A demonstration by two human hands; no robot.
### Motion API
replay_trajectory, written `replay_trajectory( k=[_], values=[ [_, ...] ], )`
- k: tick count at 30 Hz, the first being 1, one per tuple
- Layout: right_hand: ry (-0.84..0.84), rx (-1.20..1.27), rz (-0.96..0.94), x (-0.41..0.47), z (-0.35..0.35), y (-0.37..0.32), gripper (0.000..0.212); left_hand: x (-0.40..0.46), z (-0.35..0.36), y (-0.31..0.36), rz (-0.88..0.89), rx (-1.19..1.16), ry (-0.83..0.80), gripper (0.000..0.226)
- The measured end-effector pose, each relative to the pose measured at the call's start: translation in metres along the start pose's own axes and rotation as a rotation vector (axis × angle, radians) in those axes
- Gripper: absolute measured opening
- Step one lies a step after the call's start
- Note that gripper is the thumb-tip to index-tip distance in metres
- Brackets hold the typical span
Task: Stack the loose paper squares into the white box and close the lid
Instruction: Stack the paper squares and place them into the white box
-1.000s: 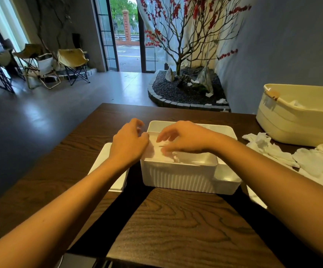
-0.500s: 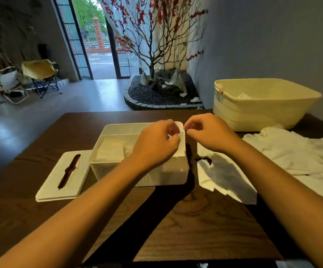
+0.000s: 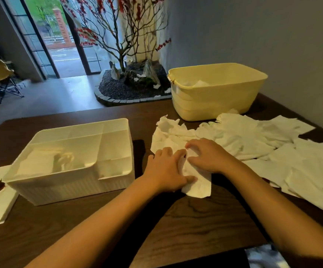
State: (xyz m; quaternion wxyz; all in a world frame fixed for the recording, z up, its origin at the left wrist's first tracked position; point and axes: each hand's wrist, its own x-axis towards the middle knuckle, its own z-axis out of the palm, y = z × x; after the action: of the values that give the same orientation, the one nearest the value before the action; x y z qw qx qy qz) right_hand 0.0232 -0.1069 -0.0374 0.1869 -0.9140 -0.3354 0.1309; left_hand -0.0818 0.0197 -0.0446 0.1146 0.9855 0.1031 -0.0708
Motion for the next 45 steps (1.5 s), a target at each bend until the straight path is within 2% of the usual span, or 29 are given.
replay_trajectory(
  k=[9, 13, 16, 18, 19, 21, 23, 25, 31, 35, 39, 41, 43, 45],
  values=[
    [0.131, 0.117, -0.010, 0.000, -0.006, 0.013, 0.046, 0.020, 0.002, -0.007, 0.028, -0.175, 0.171, 0.049],
    [0.329, 0.188, -0.009, -0.003, -0.017, 0.014, 0.037, 0.023, -0.004, 0.003, 0.080, -0.323, 0.332, 0.043],
    [0.505, 0.075, 0.089, 0.000, -0.027, 0.024, 0.032, 0.026, -0.010, 0.009, 0.101, -0.316, 0.533, 0.042],
    [0.528, -0.043, 0.222, 0.005, -0.032, 0.033, 0.039, 0.032, -0.013, 0.008, 0.058, -0.252, 0.597, 0.045],
    [0.486, -0.089, 0.292, 0.008, -0.034, 0.037, 0.046, 0.036, -0.013, 0.007, 0.028, -0.232, 0.570, 0.049],
    [0.355, -0.059, 0.379, 0.014, -0.035, 0.044, 0.062, 0.044, -0.010, 0.005, -0.009, -0.209, 0.414, 0.058],
    [0.240, 0.052, 0.372, 0.019, -0.033, 0.047, 0.071, 0.052, -0.005, 0.005, -0.014, -0.192, 0.238, 0.062],
    [0.196, 0.081, 0.305, 0.023, -0.029, 0.045, 0.073, 0.054, 0.002, 0.006, -0.015, -0.145, 0.147, 0.058],
    [0.173, 0.111, 0.189, 0.024, -0.020, 0.027, 0.046, 0.048, 0.003, -0.003, 0.012, -0.129, 0.169, 0.050],
    [0.086, 0.192, 0.111, 0.023, -0.028, 0.021, 0.034, 0.042, -0.005, -0.013, 0.011, -0.142, 0.129, 0.041],
    [0.216, 0.233, 0.100, 0.023, -0.036, 0.016, 0.026, 0.040, -0.010, -0.017, -0.016, -0.246, 0.291, 0.037],
    [0.302, 0.341, 0.141, 0.026, -0.039, 0.018, 0.026, 0.041, -0.010, -0.016, 0.004, -0.297, 0.393, 0.030],
    [0.427, 0.439, 0.229, 0.029, -0.042, 0.024, 0.029, 0.042, -0.010, -0.013, 0.029, -0.351, 0.445, 0.027],
    [0.551, 0.348, 0.382, 0.029, -0.047, 0.032, 0.034, 0.044, -0.008, -0.008, 0.089, -0.395, 0.436, 0.032]
  ],
)
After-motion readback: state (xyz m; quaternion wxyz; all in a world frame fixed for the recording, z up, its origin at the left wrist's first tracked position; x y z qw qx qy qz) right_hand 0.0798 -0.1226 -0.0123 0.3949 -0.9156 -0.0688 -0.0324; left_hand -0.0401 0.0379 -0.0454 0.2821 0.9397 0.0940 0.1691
